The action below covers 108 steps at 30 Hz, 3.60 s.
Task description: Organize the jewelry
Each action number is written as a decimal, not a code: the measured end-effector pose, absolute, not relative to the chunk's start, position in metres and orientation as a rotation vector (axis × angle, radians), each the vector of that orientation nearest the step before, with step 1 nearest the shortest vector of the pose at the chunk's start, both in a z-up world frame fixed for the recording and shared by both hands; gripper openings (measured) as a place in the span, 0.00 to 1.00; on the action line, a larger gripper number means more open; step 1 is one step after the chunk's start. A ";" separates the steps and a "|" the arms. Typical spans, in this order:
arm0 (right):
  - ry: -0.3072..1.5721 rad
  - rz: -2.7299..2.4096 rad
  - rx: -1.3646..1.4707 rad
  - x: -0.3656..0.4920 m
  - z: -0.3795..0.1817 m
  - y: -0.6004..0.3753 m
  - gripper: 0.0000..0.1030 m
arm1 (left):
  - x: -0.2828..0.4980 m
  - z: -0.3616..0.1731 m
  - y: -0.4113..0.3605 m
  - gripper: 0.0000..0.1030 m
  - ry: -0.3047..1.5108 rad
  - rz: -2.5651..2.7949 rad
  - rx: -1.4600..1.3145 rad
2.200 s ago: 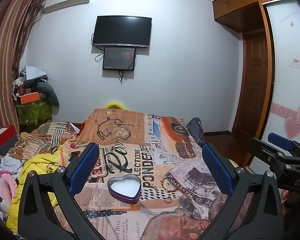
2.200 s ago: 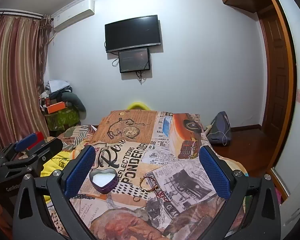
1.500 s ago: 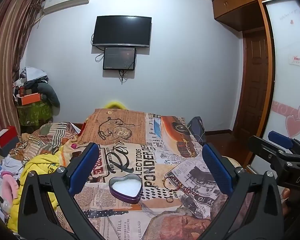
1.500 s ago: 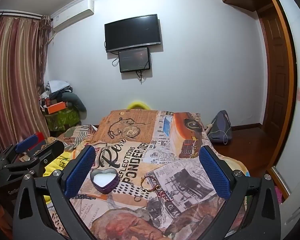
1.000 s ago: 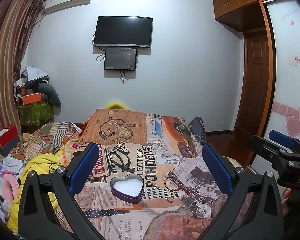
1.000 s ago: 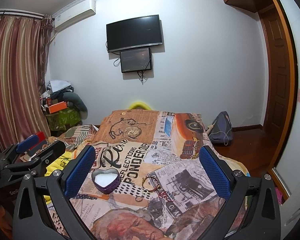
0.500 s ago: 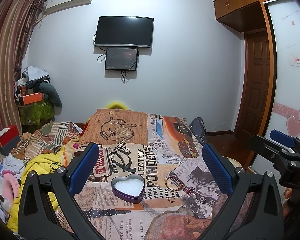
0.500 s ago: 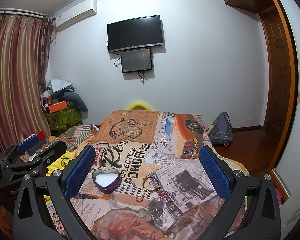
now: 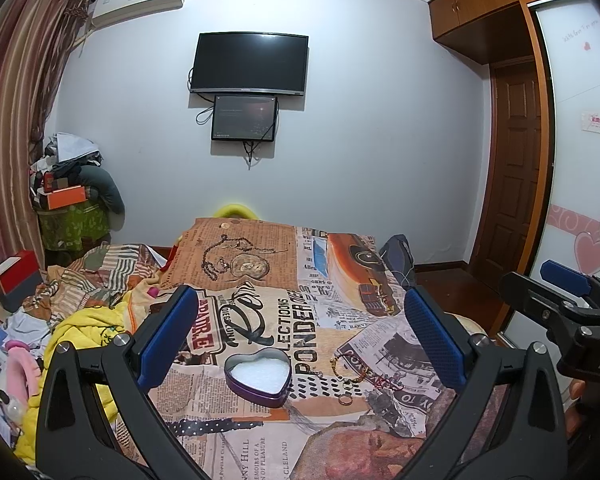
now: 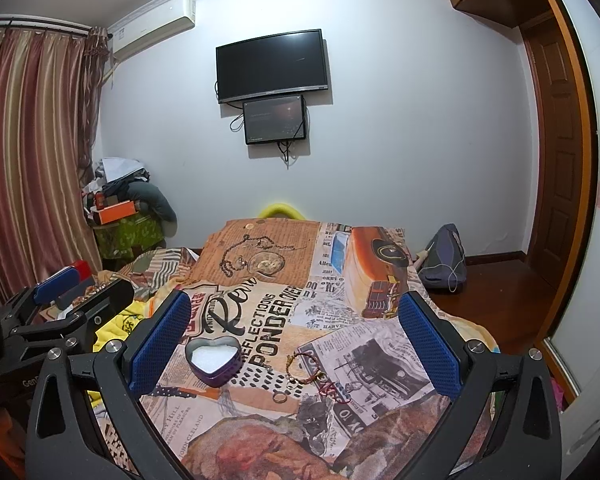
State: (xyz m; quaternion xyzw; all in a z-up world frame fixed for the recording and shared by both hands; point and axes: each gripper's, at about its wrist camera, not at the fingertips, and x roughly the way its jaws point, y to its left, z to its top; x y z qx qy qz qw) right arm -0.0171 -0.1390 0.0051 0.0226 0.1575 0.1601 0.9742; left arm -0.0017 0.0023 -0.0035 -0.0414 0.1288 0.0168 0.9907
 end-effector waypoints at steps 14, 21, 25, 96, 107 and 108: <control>0.320 0.322 0.042 -0.017 0.004 -0.138 1.00 | 0.001 -0.005 0.004 1.00 0.262 0.036 -0.078; 0.341 0.321 0.037 -0.011 -0.001 -0.137 1.00 | 0.008 -0.007 0.003 1.00 0.273 0.036 -0.078; 0.361 0.314 0.031 -0.004 -0.005 -0.137 1.00 | 0.017 -0.013 0.005 1.00 0.297 0.033 -0.080; 1.062 0.429 -0.059 0.171 -0.189 -0.177 0.10 | 0.184 -0.211 -0.056 0.20 0.984 -0.305 -0.023; 1.089 0.427 -0.084 0.193 -0.194 -0.171 0.28 | 0.185 -0.211 -0.050 0.20 0.970 -0.304 -0.065; 1.085 0.428 -0.089 0.194 -0.194 -0.170 0.28 | 0.185 -0.211 -0.049 0.20 0.969 -0.305 -0.068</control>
